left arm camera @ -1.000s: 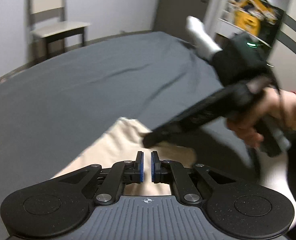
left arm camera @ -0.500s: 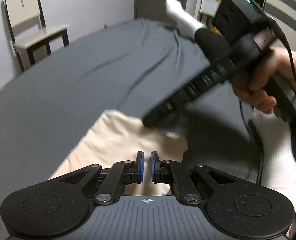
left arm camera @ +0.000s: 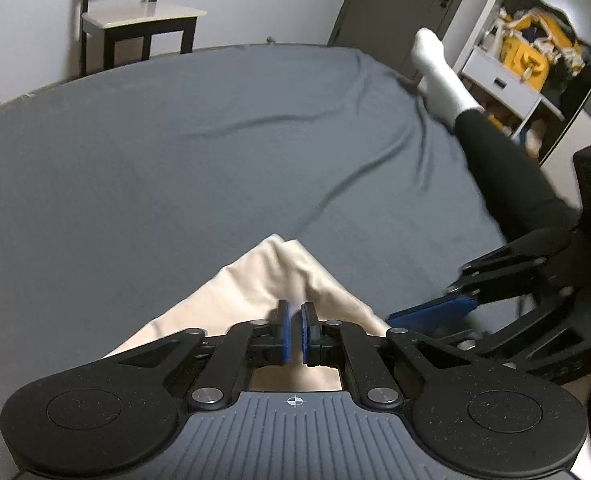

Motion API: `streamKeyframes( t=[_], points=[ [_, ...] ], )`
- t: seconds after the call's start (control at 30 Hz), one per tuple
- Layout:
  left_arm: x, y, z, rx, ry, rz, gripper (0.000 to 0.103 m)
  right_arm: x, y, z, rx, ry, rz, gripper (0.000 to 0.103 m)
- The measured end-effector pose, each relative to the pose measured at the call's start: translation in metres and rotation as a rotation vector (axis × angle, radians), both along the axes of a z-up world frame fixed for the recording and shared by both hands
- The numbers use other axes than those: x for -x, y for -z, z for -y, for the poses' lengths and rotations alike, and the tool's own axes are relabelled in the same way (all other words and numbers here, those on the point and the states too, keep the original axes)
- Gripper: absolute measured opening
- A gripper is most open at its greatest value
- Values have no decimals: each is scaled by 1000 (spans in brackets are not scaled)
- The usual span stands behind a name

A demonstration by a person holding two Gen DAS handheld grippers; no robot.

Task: Fold clothes
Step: 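Pinch the beige garment edge with both grippers and lift it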

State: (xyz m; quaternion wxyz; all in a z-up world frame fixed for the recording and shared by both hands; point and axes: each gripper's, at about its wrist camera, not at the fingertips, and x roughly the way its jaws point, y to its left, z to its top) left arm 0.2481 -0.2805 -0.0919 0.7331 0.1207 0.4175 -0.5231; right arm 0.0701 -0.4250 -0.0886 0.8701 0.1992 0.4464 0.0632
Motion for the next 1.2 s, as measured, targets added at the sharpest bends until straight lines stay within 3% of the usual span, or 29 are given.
streamKeyframes(
  t=[0.2,0.37,0.53,0.57,0.6,0.63,0.7,0.8,0.93,1.2],
  points=[
    [-1,-7,-13,-3,-26,-17,5,4,-1,2,1,13,-9,33],
    [-15,-25,-61,-51,-163,-12,5,1,-11,4,3,32,33,44],
    [-30,-41,-114,-106,-299,-29,7,-23,-10,25,-103,82,13,53],
    [-35,-41,-125,-95,-316,-54,11,-28,-8,29,-119,93,7,53],
    [-41,-38,-133,-81,-334,-91,24,-34,-6,32,-124,99,-4,53],
    [-47,-35,-141,-66,-353,-128,45,-39,-4,33,-120,102,-15,53],
    [-54,-32,-153,-36,-391,-202,71,-46,2,35,-109,104,-37,53],
    [-59,-24,-157,5,-405,-283,72,-50,8,37,-131,100,-38,54],
    [-65,-7,-149,-25,-451,-352,72,-52,11,42,-190,108,-25,53],
    [-53,12,-127,-100,-445,-336,72,-55,12,46,-211,79,-24,49]
  ],
)
